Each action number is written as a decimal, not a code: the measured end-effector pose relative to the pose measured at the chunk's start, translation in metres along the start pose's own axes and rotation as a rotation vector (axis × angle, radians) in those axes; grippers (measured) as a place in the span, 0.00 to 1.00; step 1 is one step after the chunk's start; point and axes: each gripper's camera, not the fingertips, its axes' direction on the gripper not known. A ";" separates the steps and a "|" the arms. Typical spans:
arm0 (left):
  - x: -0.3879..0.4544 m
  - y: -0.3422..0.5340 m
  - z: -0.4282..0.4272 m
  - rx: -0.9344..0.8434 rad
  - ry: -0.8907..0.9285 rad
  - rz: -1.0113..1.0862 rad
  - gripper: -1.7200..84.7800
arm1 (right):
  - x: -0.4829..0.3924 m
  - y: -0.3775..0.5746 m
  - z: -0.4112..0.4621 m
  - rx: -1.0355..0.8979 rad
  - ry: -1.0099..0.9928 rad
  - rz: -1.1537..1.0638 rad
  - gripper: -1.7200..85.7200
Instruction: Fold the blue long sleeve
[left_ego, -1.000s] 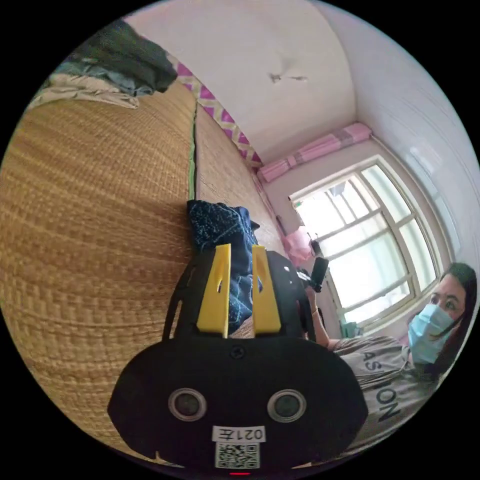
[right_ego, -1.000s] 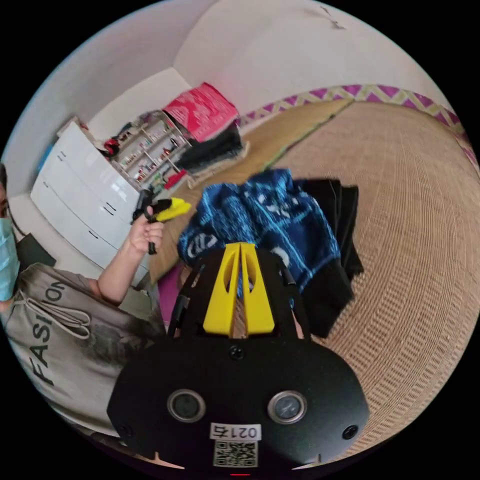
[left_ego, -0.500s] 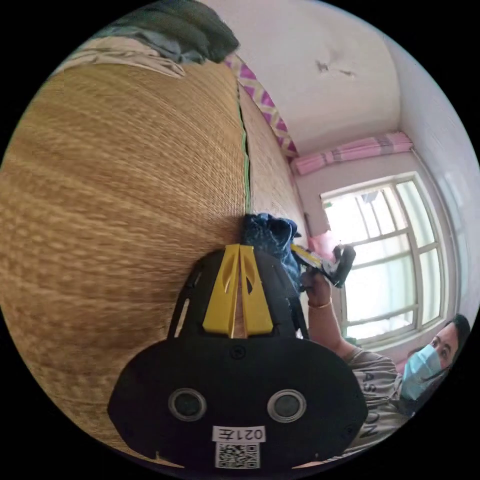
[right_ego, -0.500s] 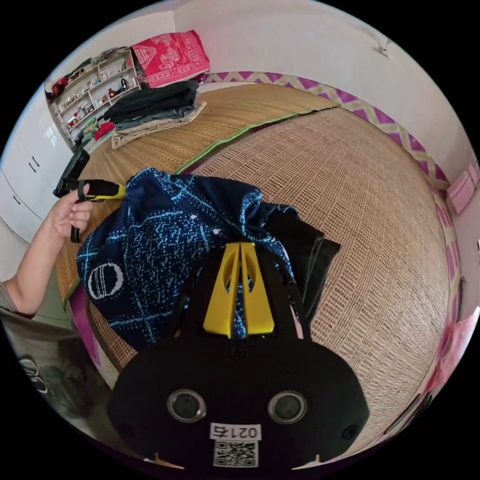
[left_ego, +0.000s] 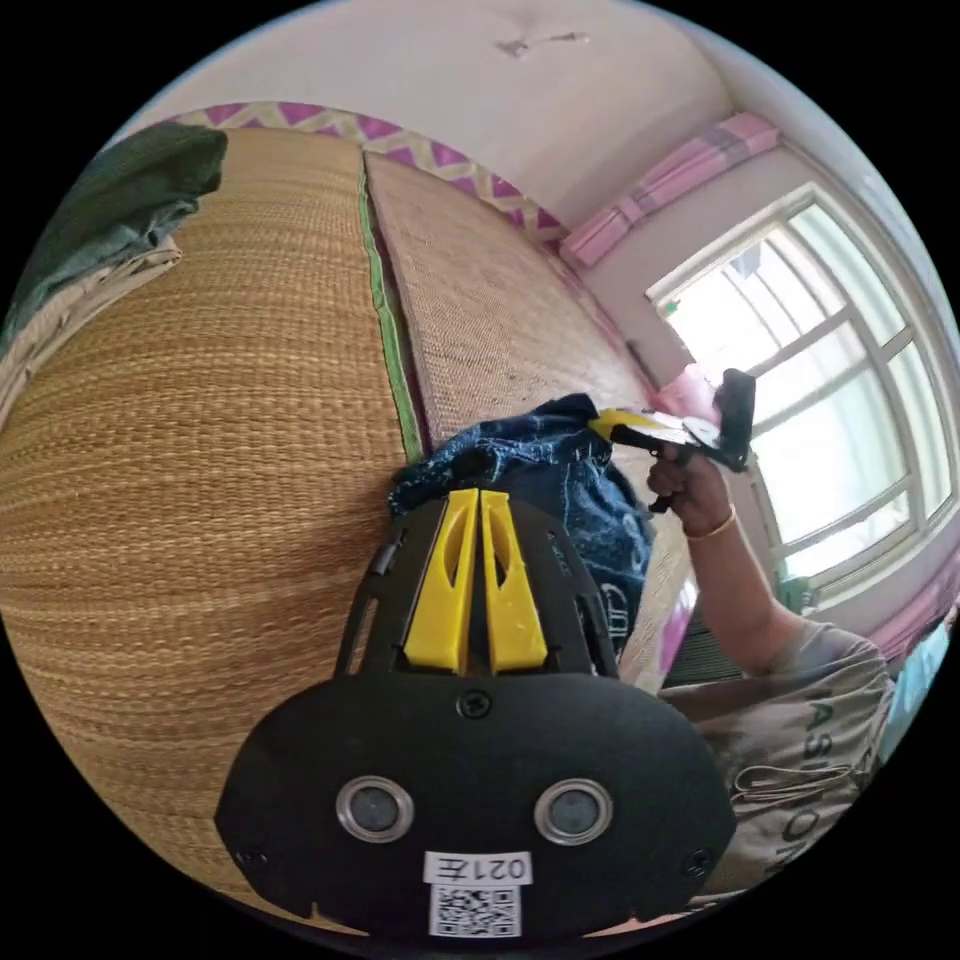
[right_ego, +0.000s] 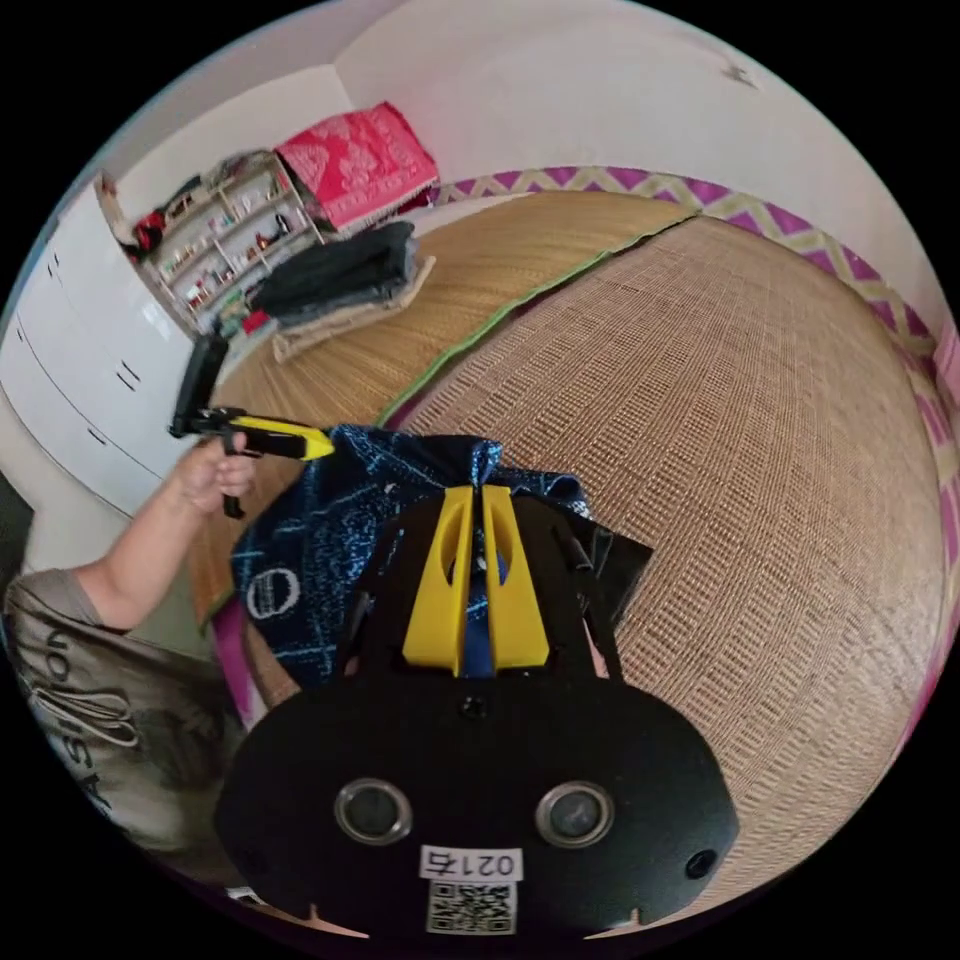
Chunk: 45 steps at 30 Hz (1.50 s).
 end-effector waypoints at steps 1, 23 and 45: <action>0.007 0.000 -0.014 0.051 -0.099 -0.002 0.01 | 0.004 0.001 -0.006 0.008 0.000 0.016 0.02; 0.050 -0.035 0.034 -0.086 -0.123 0.049 0.01 | -0.004 -0.004 -0.014 -0.089 0.236 0.045 0.01; 0.055 0.085 -0.095 0.172 0.138 -0.070 0.01 | -0.301 0.054 -0.065 0.149 -0.056 -0.366 0.09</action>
